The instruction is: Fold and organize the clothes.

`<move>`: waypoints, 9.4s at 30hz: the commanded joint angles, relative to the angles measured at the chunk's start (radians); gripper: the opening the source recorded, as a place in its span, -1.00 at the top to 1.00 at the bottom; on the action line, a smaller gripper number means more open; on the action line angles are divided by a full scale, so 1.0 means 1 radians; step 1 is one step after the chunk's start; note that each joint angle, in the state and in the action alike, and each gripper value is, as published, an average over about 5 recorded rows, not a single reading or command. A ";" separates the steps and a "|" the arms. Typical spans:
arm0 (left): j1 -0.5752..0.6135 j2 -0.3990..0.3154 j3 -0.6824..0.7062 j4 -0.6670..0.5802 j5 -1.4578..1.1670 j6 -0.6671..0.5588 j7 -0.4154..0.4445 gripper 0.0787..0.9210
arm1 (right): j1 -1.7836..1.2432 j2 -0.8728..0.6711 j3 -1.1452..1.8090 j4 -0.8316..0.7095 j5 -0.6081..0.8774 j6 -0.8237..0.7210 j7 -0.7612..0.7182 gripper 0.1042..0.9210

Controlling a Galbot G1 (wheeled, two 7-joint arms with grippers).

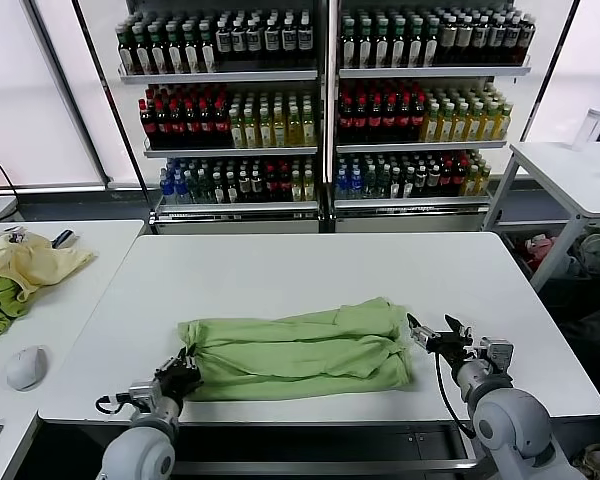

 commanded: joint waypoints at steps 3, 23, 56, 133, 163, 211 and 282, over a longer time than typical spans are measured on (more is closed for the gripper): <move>-0.024 0.257 -0.254 0.007 -0.159 0.001 0.054 0.86 | 0.016 -0.004 -0.003 -0.011 0.005 0.002 -0.003 -0.76; -0.142 0.055 -0.059 -0.262 -0.883 0.132 0.012 0.86 | 0.060 -0.024 -0.036 -0.043 -0.006 0.019 -0.023 -0.76; -0.291 -0.049 0.351 -0.100 -0.424 0.145 0.058 0.19 | 0.097 -0.033 -0.055 -0.072 -0.003 0.023 -0.029 -0.76; -0.091 -0.040 -0.059 0.012 -0.820 0.054 0.071 0.96 | 0.033 -0.034 0.005 0.008 -0.021 0.025 -0.025 -0.76; -0.125 0.180 -0.110 -0.226 -0.436 0.070 0.028 0.96 | 0.051 -0.014 0.025 0.032 0.019 0.032 -0.028 -0.76; -0.113 -0.090 0.316 -0.185 -0.039 -0.029 0.106 -0.68 | 0.284 0.119 -0.331 -0.147 -0.086 0.048 0.003 -0.76; 0.009 -0.037 0.152 -0.215 0.116 -0.134 0.048 -0.77 | 0.313 0.103 -0.220 -0.319 -0.458 0.412 -0.050 0.40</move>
